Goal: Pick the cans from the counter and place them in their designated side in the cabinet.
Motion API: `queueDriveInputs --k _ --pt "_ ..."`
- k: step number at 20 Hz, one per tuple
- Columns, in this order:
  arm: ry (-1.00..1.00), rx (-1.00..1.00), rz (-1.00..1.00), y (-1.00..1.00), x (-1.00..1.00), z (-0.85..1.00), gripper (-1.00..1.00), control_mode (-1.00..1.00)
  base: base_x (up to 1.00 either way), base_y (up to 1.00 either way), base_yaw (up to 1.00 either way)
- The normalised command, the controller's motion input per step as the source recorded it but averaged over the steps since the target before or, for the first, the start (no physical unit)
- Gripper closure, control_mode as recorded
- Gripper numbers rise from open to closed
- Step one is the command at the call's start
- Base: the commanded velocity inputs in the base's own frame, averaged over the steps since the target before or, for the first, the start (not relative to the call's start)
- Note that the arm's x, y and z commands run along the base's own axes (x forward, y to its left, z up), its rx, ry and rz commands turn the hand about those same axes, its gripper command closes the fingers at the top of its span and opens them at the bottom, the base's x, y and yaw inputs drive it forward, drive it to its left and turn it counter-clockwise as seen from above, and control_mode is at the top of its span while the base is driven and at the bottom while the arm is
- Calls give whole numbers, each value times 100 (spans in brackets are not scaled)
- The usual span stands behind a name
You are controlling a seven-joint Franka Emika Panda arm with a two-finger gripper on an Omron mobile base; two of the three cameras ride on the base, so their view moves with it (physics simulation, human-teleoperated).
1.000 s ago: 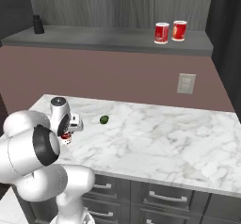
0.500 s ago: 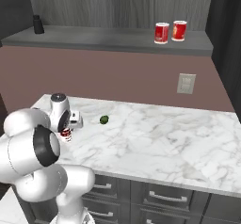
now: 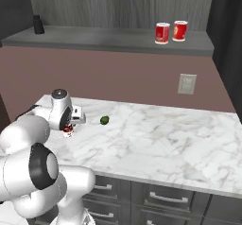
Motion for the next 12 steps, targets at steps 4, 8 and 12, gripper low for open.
queueDriveInputs --k 4,8,12 --pt "-4 1 0 -30 -6 26 100 -100 0 0 0" --pt "-5 2 0 -34 -11 26 100 -100 0 0 0" --pt "-4 2 0 -37 -8 24 100 -100 0 0 0"
